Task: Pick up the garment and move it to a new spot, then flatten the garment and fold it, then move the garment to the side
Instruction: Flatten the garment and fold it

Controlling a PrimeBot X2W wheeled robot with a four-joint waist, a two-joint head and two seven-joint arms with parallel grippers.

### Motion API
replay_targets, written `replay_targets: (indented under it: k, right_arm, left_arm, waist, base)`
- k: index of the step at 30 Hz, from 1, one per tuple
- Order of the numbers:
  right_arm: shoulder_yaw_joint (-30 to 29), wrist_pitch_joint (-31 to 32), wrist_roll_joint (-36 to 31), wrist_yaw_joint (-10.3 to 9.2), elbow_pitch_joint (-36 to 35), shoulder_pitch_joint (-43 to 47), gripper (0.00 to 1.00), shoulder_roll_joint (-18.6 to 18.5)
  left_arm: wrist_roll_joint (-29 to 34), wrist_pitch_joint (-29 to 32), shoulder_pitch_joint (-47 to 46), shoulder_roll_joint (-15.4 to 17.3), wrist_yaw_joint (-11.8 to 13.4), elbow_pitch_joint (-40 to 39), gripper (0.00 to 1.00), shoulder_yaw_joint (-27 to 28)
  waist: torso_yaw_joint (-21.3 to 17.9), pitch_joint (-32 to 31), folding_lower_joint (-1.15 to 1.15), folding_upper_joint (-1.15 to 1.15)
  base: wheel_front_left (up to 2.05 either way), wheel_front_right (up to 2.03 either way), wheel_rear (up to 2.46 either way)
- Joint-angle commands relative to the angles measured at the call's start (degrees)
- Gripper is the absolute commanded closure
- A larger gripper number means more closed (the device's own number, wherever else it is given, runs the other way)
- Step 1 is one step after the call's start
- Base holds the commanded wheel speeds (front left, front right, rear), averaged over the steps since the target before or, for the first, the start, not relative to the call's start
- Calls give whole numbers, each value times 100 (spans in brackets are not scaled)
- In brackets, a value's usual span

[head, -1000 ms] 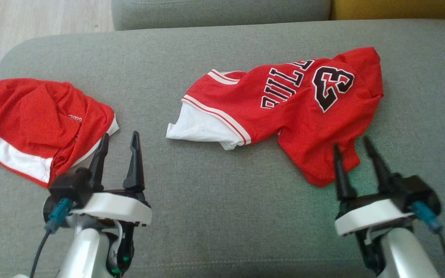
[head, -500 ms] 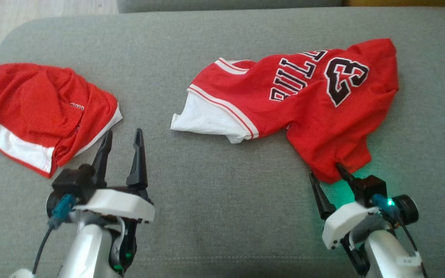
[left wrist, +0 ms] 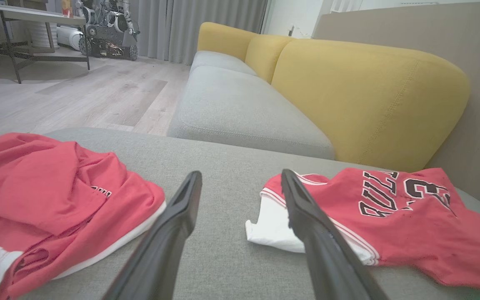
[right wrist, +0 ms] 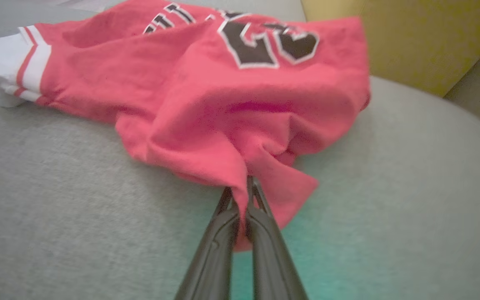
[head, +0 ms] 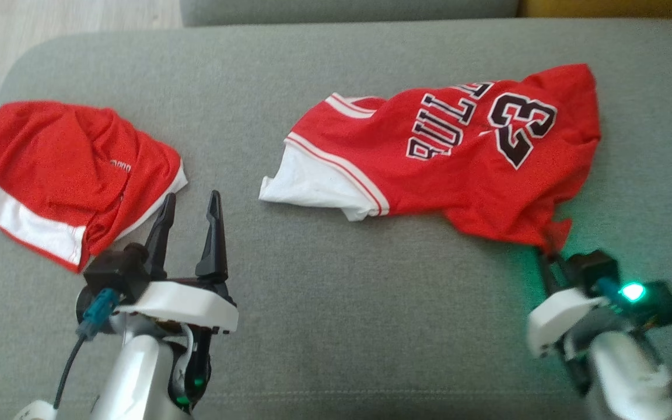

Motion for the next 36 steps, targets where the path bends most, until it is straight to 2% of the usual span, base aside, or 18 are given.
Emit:
replay_targets:
  k: [1, 9, 16, 18, 23, 24, 25, 26, 30, 36]
  right_arm:
    - [43, -92, -143, -4, -284, -328, 100, -187]
    - [63, 171, -837, -4, -966, -838, 100, -1264]
    - [948, 760, -649, -4, -1230, -697, 100, -2050]
    - [1122, 923, -533, -4, -1185, -575, 100, -2204]
    - [1065, 1044, -360, -4, -1004, -342, 100, -2262]
    - [1050, 1017, -380, -4, -946, -316, 93, -2243]
    - [1016, 969, -422, -4, -890, -308, 65, -2216]
    - [963, 924, -469, -4, -825, -307, 0, -2172]
    - [857, 855, -505, -4, -529, -305, 0, -1905]
    - [641, 676, -412, -4, -491, -289, 0, -1571]
  left_arm:
    - [-39, -70, -121, 32, 40, -170, 0, 149]
    - [-257, -70, 20, 32, 85, -165, 0, -16]
    - [-384, -70, 75, 32, 166, -197, 0, -151]
    - [-401, -70, 76, 32, 177, -200, 0, -187]
    - [-405, -70, 33, 31, 178, -157, 0, -247]
    - [-397, -70, 17, 31, 174, -149, 0, -252]
    - [-388, -70, 1, 31, 169, -141, 0, -253]
    - [-375, -70, -15, 31, 162, -130, 0, -255]
    - [-345, -70, -54, 31, 144, -98, 0, -250]
    - [-289, -70, -26, 31, 126, -52, 0, -185]
  waist:
    - [-66, -115, 0, 0]
    - [-120, -485, 0, 0]
    - [-75, -536, 0, 0]
    - [-56, -510, 0, 0]
    - [-47, -405, 0, 0]
    - [-52, -380, 0, 0]
    - [-59, -358, 0, 0]
    - [-66, -339, 0, 0]
    - [-110, -311, 0, 0]
    - [-288, -381, 0, 0]
  base:
    - [0, 0, 0]
    - [0, 0, 0]
    - [0, 0, 0]
    - [0, 0, 0]
    - [0, 0, 0]
    - [0, 0, 0]
    - [0, 0, 0]
    - [0, 0, 0]
    - [0, 0, 0]
    - [0, 0, 0]
